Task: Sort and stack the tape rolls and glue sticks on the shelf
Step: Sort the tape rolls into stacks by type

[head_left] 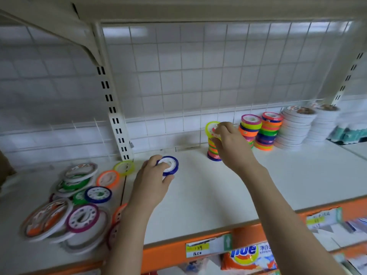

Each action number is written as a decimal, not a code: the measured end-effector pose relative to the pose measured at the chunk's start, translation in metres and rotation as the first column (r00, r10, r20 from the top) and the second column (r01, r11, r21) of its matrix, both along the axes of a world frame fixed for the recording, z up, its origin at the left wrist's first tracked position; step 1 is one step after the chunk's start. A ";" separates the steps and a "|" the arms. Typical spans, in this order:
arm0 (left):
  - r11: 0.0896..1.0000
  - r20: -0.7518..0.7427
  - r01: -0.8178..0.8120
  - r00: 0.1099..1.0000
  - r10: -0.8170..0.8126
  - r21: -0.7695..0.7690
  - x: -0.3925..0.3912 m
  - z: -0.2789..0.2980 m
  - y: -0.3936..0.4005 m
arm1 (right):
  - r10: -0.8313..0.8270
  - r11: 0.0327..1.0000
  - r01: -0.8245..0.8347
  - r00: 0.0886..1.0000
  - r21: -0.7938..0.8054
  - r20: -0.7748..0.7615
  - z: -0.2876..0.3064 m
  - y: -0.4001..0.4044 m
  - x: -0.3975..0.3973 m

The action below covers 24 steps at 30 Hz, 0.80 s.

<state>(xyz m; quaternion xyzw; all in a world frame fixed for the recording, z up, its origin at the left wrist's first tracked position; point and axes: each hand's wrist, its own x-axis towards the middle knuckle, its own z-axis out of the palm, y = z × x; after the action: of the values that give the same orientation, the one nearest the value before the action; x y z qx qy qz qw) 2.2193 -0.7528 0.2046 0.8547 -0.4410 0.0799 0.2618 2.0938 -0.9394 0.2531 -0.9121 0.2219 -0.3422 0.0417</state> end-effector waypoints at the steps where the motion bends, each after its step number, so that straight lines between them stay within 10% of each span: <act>1: 1.000 0.007 0.004 1.000 -0.004 0.002 -0.001 0.001 -0.002 | -0.022 1.000 0.022 0.999 -0.002 -0.028 0.004 -0.007 0.000; 24: 0.999 0.023 -0.008 1.000 0.007 0.049 0.007 -0.008 0.009 | -0.130 0.991 0.135 0.933 -0.010 -0.336 0.014 -0.056 0.020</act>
<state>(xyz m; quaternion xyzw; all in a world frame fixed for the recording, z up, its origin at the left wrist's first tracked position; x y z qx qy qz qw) 2.2267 -0.7438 0.1962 0.8616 -0.4426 0.0797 0.2353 2.1135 -0.9957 0.2674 -0.9398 0.2888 -0.1822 -0.0139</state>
